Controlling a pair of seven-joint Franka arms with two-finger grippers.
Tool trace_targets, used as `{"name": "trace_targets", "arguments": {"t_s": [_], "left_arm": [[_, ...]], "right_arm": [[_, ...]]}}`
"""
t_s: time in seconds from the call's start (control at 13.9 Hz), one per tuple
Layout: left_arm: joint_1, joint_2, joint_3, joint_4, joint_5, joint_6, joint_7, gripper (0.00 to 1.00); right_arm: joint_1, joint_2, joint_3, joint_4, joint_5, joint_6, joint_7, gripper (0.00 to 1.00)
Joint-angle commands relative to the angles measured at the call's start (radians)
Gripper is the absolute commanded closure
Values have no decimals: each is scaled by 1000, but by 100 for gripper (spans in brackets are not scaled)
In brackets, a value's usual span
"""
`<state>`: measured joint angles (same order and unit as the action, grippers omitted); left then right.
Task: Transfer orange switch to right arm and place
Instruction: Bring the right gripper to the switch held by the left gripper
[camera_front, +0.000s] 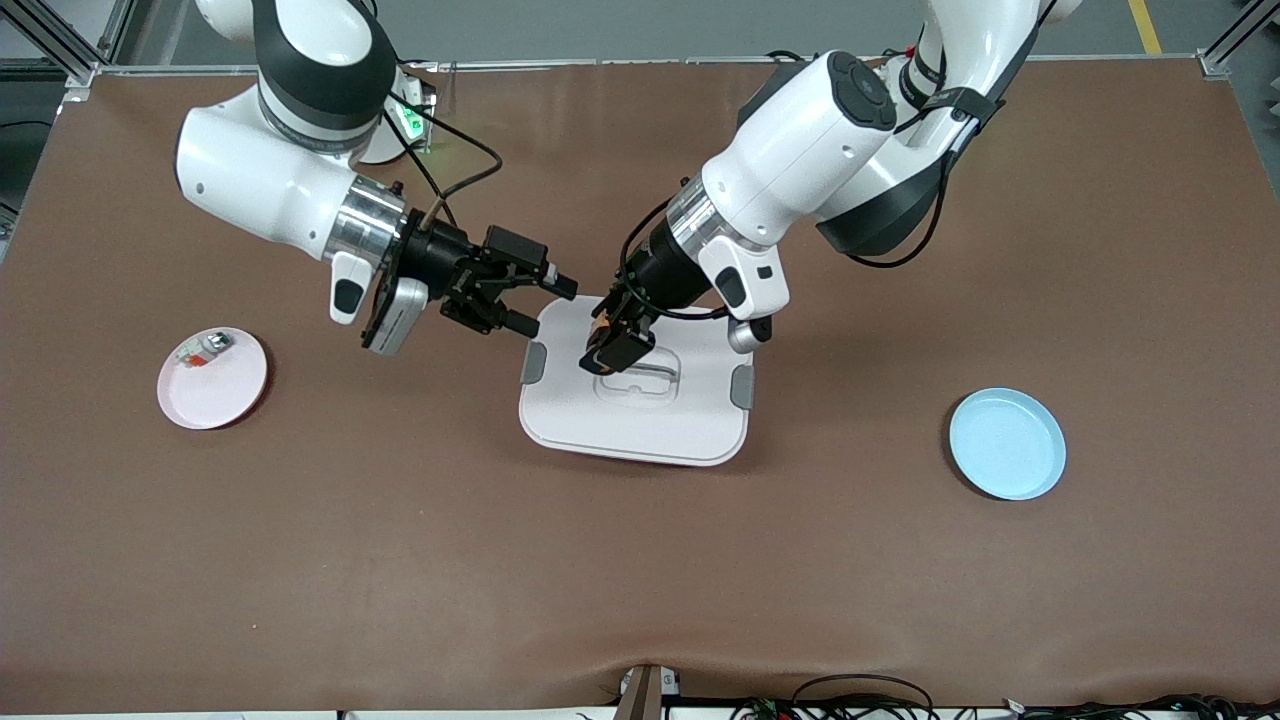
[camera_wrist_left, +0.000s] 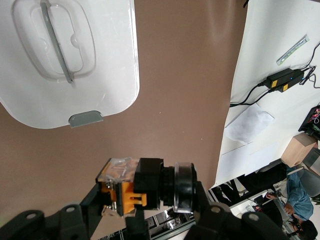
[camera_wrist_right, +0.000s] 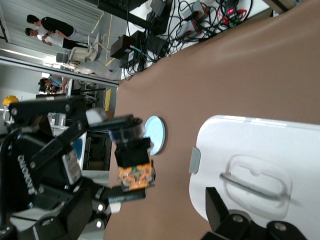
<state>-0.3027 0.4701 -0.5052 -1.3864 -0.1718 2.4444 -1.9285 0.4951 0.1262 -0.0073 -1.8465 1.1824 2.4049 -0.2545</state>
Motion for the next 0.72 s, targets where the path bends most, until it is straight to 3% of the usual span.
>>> {"name": "trace_targets", "arguments": {"t_s": [0.0, 0.22, 0.36, 0.65], "left_arm": [[-15, 9, 5, 27, 18, 7, -37, 70], [-30, 10, 5, 32, 18, 7, -37, 70], [-36, 10, 7, 32, 18, 7, -37, 70], [-36, 10, 7, 32, 18, 7, -37, 70]], "right_arm": [[23, 76, -8, 82, 34, 40, -22, 0], [33, 107, -8, 113, 45, 48, -14, 0], [53, 113, -8, 115, 103, 71, -26, 0], [62, 121, -8, 118, 102, 77, -31, 0]]}}
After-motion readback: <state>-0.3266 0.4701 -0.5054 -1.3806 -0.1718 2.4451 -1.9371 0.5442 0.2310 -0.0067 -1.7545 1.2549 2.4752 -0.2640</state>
